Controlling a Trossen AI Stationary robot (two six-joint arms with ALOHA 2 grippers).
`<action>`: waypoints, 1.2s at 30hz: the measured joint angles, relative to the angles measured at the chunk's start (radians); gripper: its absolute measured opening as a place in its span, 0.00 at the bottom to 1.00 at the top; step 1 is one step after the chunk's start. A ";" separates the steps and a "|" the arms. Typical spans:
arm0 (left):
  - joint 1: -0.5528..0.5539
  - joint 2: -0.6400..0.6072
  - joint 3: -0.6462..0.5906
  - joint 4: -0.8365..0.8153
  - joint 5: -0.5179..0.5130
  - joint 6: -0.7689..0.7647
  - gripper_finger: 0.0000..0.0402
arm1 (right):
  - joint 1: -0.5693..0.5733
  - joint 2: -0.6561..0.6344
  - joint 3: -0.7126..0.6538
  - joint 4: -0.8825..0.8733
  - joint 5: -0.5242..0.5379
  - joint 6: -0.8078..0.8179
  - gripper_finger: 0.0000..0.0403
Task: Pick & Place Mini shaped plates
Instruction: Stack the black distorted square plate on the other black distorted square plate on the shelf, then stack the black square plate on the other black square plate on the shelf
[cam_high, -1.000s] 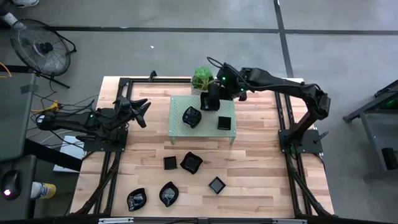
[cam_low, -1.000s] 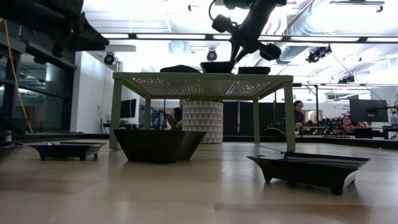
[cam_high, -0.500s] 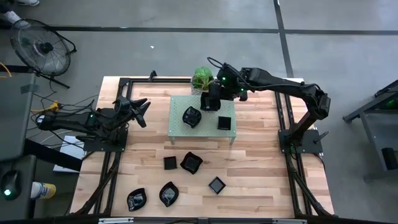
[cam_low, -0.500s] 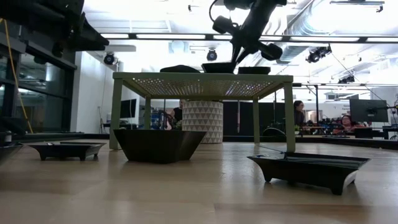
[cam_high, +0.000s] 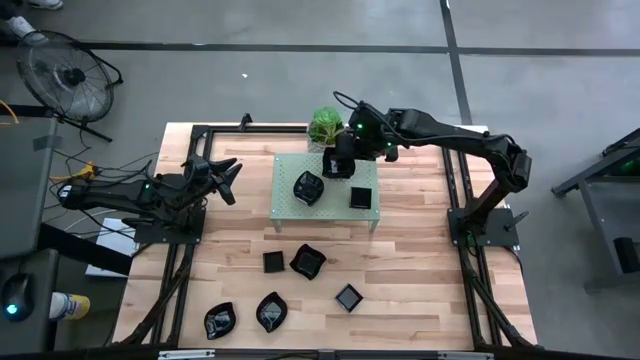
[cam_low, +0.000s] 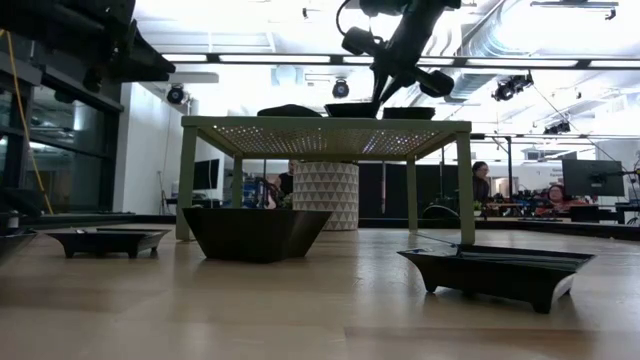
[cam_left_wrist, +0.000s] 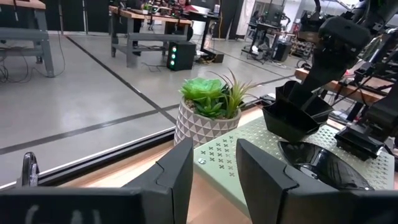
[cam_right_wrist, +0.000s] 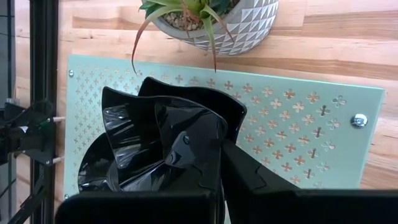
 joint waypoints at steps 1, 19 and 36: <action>0.000 0.000 0.000 0.000 0.000 0.000 0.30 | 0.000 0.000 0.000 0.000 -0.001 -0.002 0.00; 0.000 0.000 0.000 0.000 -0.014 0.000 0.30 | 0.014 0.017 0.001 0.018 0.022 0.010 0.00; 0.000 0.000 0.000 0.000 -0.017 0.000 0.30 | 0.020 0.029 0.001 0.019 0.011 -0.025 0.26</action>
